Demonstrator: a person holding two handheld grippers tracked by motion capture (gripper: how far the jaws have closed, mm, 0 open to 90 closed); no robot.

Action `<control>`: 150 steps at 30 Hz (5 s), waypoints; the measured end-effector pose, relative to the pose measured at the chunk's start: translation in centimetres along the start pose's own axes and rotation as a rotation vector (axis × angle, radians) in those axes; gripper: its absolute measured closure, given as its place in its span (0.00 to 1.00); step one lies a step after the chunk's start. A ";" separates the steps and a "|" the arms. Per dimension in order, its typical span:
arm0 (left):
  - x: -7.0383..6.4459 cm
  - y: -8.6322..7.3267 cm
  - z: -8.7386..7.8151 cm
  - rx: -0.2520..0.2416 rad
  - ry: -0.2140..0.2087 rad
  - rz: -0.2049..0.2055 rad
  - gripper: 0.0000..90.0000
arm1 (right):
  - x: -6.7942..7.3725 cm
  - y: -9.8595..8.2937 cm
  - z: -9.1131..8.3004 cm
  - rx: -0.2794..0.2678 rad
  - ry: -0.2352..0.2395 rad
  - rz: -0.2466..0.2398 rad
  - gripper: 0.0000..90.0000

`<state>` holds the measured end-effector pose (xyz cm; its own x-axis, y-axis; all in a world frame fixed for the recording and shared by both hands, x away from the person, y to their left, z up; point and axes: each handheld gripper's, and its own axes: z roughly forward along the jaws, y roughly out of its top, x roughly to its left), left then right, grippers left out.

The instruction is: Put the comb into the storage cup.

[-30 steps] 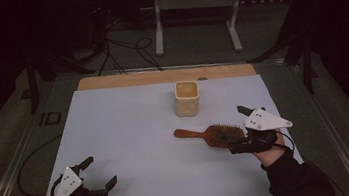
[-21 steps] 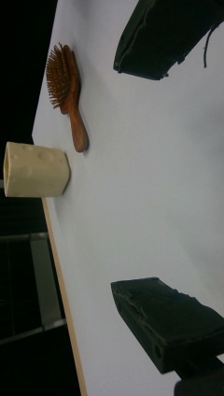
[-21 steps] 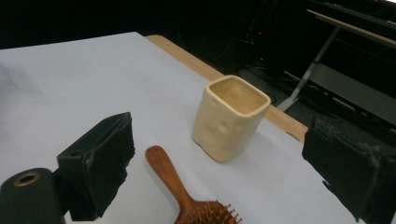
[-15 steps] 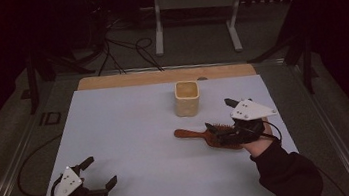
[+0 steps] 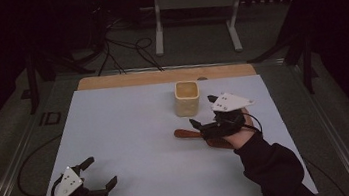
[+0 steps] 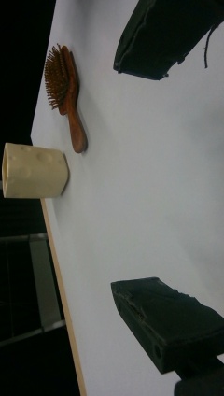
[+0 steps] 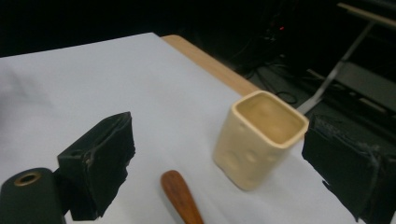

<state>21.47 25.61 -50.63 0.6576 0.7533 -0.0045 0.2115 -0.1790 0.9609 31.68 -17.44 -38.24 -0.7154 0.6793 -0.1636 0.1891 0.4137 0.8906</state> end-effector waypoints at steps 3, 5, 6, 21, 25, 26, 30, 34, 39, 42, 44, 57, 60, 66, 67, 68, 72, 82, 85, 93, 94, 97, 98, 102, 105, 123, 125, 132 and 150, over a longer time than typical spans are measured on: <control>-0.1 0.0 0.0 0.004 -0.002 0.000 0.00 | 0.1 -0.2 1.1 0.011 0.012 0.005 0.10; -0.1 0.0 0.0 0.001 -0.003 0.001 0.00 | 0.3 -0.3 1.7 0.023 0.020 0.007 0.10; -0.1 0.0 0.0 0.000 -0.003 0.002 0.00 | 0.4 -0.4 2.1 0.029 0.023 0.005 0.10; -0.2 0.0 0.2 0.009 -0.018 0.004 0.00 | 0.8 -2.3 6.5 0.118 0.076 0.043 0.15; -0.2 0.0 0.2 0.012 -0.017 0.007 0.00 | 0.9 -3.0 7.5 0.150 0.069 0.060 0.20; -0.2 0.0 0.2 0.012 -0.017 0.006 0.00 | 0.9 -3.2 7.8 0.159 0.064 0.060 0.21; -0.2 0.0 0.1 0.008 -0.015 0.005 0.00 | 0.7 -3.7 8.6 0.187 0.050 0.080 0.28; -0.2 0.0 0.1 0.009 -0.016 0.007 0.00 | 0.6 -4.2 9.3 0.221 0.052 0.084 0.41; -0.2 0.0 0.2 0.010 -0.017 0.006 0.00 | 0.5 -4.7 10.0 0.253 0.038 0.081 0.58; -0.2 -0.1 0.2 0.014 -0.016 0.007 0.00 | 0.5 -4.8 10.4 0.266 0.037 0.088 0.64; -0.2 0.0 0.2 0.013 -0.017 0.006 0.00 | 0.5 -4.9 10.7 0.277 0.030 0.087 0.68; -0.1 -0.1 0.2 0.015 -0.016 0.006 0.00 | 0.4 -5.6 12.7 0.368 0.006 0.086 0.99; -0.1 -0.1 0.2 0.017 -0.017 0.007 0.00 | 0.5 -5.7 13.1 0.407 -0.007 0.088 1.00; -0.1 0.0 0.2 0.016 -0.017 0.009 0.00 | 0.7 -6.0 14.0 0.460 -0.029 0.086 1.00; -0.1 0.0 0.2 0.016 -0.016 0.009 0.00 | 0.7 -6.0 14.1 0.464 -0.032 0.085 1.00; -0.1 -0.1 0.2 0.017 -0.016 0.008 0.00 | 0.7 -6.1 14.2 0.471 -0.032 0.091 1.00; -0.1 0.0 0.2 0.016 -0.017 0.009 0.00 | 0.6 -6.4 14.4 0.490 -0.028 0.118 1.00; -0.2 -0.1 0.2 0.019 -0.017 0.012 0.00 | 0.9 -7.1 14.4 0.516 -0.008 0.123 1.00; -0.2 -0.1 0.2 0.019 -0.016 0.011 0.00 | 1.3 -7.2 13.9 0.514 0.007 0.121 1.00; -0.2 0.0 0.2 0.021 -0.017 0.014 0.00 | 2.3 -7.9 12.7 0.521 0.046 0.085 1.00; -0.2 0.0 0.2 0.020 -0.016 0.012 0.00 | 2.4 -8.0 12.5 0.522 0.050 0.081 1.00; -0.2 -0.1 0.2 0.024 -0.016 0.015 0.00 | 2.6 -8.1 12.0 0.522 0.058 0.072 1.00; -0.2 -0.1 0.2 0.025 -0.017 0.015 0.00 | 2.7 -8.1 11.8 0.522 0.061 0.072 1.00; -0.2 -0.1 0.2 0.024 -0.017 0.013 0.00 | 3.1 -8.5 11.1 0.526 0.080 0.065 1.00; -0.2 0.0 0.2 0.019 -0.017 0.009 0.00 | 3.4 -8.7 10.3 0.520 0.088 0.063 1.00; -0.2 -0.1 0.4 0.026 -0.015 0.007 0.00 | 3.2 -10.8 4.8 0.531 0.093 0.048 1.00; -0.2 -0.1 0.4 0.027 -0.014 0.007 0.00 | 3.3 -11.1 4.4 0.538 0.095 0.038 1.00; -0.2 -0.1 0.4 0.024 -0.015 0.006 0.00 | 2.6 -11.6 2.5 0.551 0.081 0.040 1.00; -0.3 -0.1 0.5 0.033 -0.016 0.014 0.00 | -0.7 -13.2 -0.7 0.546 0.009 0.094 1.00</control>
<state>21.64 25.12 -50.85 0.6718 0.7407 0.0046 0.2254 -0.2104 0.9513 29.18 -23.77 -49.62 -0.6842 0.7240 -0.0880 0.5719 0.6074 0.5513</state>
